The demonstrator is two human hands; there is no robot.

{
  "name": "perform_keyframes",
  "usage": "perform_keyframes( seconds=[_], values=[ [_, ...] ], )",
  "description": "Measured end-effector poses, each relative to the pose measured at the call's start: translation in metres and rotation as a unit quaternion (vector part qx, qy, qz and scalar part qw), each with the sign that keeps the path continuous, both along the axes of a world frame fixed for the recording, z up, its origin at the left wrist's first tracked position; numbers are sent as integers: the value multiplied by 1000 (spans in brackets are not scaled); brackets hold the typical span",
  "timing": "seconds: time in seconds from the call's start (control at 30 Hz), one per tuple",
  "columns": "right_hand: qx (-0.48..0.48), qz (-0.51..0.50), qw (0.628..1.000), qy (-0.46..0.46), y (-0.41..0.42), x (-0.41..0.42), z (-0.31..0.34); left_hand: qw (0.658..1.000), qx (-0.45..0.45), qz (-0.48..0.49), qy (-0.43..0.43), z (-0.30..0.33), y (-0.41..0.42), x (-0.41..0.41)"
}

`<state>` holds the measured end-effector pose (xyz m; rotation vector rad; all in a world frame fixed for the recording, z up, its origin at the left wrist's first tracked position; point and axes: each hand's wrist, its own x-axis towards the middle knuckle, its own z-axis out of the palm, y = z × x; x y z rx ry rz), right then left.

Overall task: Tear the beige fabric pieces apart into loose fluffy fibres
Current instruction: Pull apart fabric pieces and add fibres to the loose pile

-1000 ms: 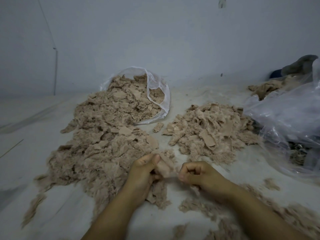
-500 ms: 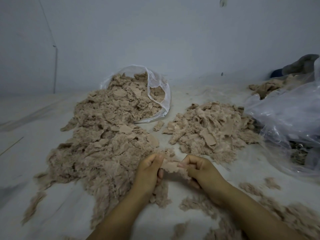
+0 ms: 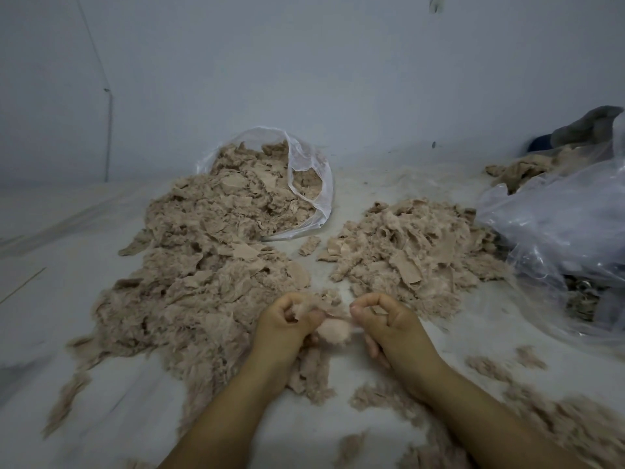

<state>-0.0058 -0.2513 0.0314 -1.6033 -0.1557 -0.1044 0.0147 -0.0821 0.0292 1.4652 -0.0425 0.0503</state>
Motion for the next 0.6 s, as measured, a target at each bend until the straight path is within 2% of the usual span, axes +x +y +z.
perform_keyframes(
  seconds=[0.1, 0.23, 0.33, 0.4, 0.6],
  values=[
    [-8, -2, 1000, -16, -12, 3, 4, 999, -34, 38, 19, 1, 12, 5],
    [-89, 46, 995, -27, -9, -1, 3, 998, 20, -62, 23, 2, 6, -3],
    [-131, 21, 988, -77, -2, 0, 0, 983, 104, -148, 16, -1, -3, -10],
    [-125, -12, 988, -92, -2, 3, -2, 979, 102, -175, 24, 0, -4, -11],
    [-40, -29, 998, -41, 2, 4, -3, 990, 12, -132, 55, 2, -5, -8]
  ],
)
